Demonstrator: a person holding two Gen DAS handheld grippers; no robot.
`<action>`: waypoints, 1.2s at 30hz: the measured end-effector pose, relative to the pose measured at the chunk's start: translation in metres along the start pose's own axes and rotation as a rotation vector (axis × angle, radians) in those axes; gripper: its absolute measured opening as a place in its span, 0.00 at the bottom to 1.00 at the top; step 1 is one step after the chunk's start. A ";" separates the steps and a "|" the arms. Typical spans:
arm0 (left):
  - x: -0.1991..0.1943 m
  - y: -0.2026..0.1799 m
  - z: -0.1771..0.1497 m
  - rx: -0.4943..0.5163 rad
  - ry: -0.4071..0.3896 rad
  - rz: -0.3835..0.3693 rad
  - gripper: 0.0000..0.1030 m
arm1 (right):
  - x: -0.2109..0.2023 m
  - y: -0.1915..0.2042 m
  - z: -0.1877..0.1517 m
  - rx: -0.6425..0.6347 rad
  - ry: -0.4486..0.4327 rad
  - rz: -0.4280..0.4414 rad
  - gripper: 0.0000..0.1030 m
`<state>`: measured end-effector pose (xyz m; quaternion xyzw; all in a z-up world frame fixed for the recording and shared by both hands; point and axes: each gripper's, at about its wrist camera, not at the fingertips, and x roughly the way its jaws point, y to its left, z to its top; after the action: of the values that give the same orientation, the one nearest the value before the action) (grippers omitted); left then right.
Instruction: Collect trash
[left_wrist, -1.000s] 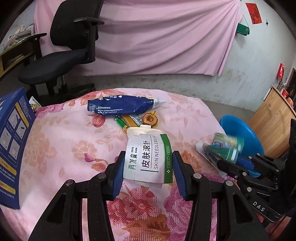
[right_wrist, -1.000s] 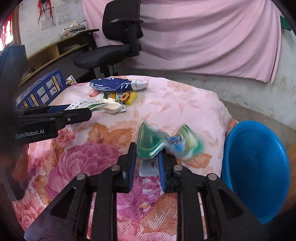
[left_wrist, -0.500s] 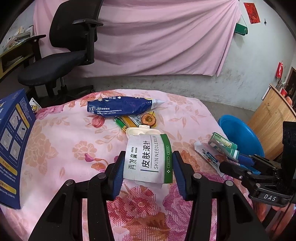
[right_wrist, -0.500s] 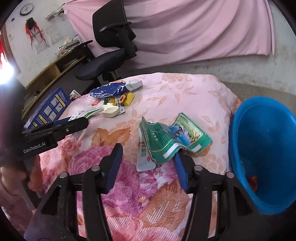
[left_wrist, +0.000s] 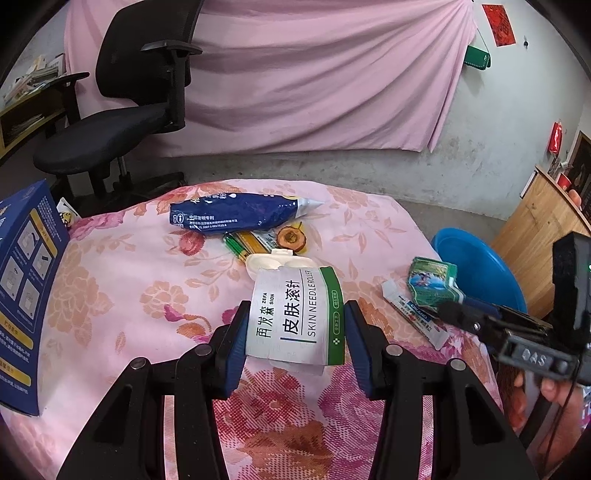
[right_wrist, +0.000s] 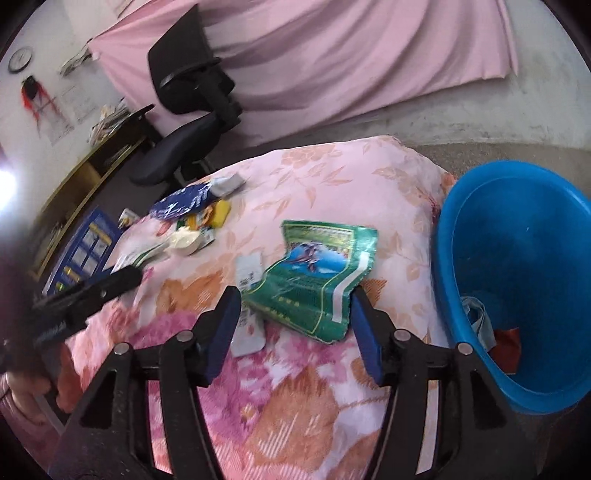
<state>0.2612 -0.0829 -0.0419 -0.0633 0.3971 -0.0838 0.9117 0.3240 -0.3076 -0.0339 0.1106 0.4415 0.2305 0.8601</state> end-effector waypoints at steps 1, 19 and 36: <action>0.000 -0.001 0.000 0.002 -0.001 -0.002 0.42 | 0.001 -0.002 0.001 0.009 -0.003 -0.006 0.72; -0.030 -0.022 0.005 0.033 -0.195 -0.076 0.42 | -0.030 0.014 0.003 -0.122 -0.197 -0.083 0.23; -0.070 -0.107 0.055 0.201 -0.582 -0.229 0.42 | -0.157 0.015 -0.023 -0.224 -0.899 -0.390 0.23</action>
<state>0.2435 -0.1709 0.0654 -0.0386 0.1000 -0.2028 0.9733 0.2223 -0.3719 0.0698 0.0214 0.0121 0.0413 0.9988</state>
